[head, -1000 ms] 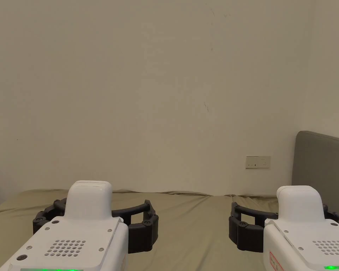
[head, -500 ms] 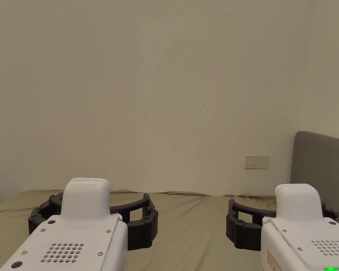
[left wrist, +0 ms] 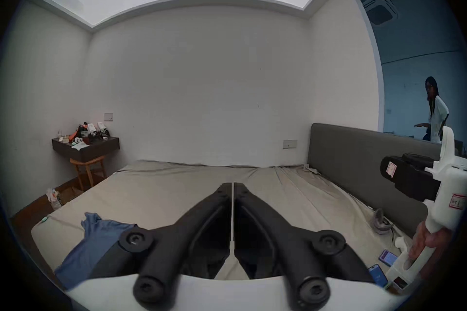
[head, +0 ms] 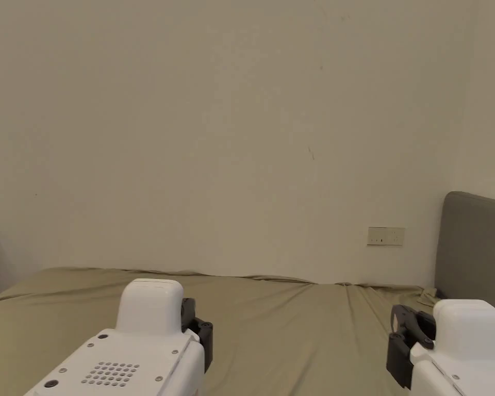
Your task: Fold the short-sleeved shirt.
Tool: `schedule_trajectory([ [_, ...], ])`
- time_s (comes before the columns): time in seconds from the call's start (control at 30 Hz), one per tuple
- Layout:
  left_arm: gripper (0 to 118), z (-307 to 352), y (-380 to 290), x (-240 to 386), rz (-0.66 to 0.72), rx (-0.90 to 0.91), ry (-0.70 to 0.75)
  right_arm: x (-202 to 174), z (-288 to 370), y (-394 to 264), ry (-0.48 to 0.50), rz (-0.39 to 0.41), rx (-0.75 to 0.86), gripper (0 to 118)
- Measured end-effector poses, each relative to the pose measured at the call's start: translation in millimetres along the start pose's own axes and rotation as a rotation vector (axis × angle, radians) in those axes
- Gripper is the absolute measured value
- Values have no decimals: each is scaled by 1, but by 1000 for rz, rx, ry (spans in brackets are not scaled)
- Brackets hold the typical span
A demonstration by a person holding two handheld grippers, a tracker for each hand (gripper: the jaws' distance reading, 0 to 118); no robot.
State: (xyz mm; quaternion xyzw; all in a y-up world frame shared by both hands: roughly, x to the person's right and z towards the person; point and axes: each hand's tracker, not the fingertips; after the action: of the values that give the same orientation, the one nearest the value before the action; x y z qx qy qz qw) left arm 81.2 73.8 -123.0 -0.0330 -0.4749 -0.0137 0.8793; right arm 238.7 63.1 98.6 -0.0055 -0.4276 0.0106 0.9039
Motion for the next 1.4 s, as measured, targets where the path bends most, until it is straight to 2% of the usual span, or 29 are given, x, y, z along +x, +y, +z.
schedule_trajectory([
  [0.07,0,-3,-1,-4,-1,-12,15,3,-3,-3,-10,6,-13,4],
  [0.17,0,8,-5,-30,50,31,131,-10,-20,2,-1,-18,-53,4],
  [0.23,0,19,-4,-58,42,24,205,-42,-34,10,151,-40,-36,4],
  [0.33,0,46,-4,-109,51,8,363,-119,-56,16,318,24,-3,4],
  [0.37,0,58,-4,-127,56,2,410,-146,-60,16,390,24,0,4],
  [0.5,0,115,-11,-189,44,-31,653,-253,-55,13,696,-51,-26,4],
  [0.6,0,136,-13,-219,28,-69,750,-301,-42,5,805,-52,-25,4],
  [0.73,0,128,-20,-236,21,-95,713,-322,-39,-4,802,-8,-28,4],
  [0.83,0,101,-33,-239,22,-127,625,-318,-46,-6,795,-7,-46,4],
  [0.93,0,63,-55,-240,37,-204,515,-310,-56,-11,742,39,-48,4],
  [1.2,0,-95,-164,-259,163,-549,212,-281,-92,-45,647,117,-158,4],
  [1.4,0,-179,-242,-253,103,-729,132,-271,-124,-80,605,146,-255,4],
])
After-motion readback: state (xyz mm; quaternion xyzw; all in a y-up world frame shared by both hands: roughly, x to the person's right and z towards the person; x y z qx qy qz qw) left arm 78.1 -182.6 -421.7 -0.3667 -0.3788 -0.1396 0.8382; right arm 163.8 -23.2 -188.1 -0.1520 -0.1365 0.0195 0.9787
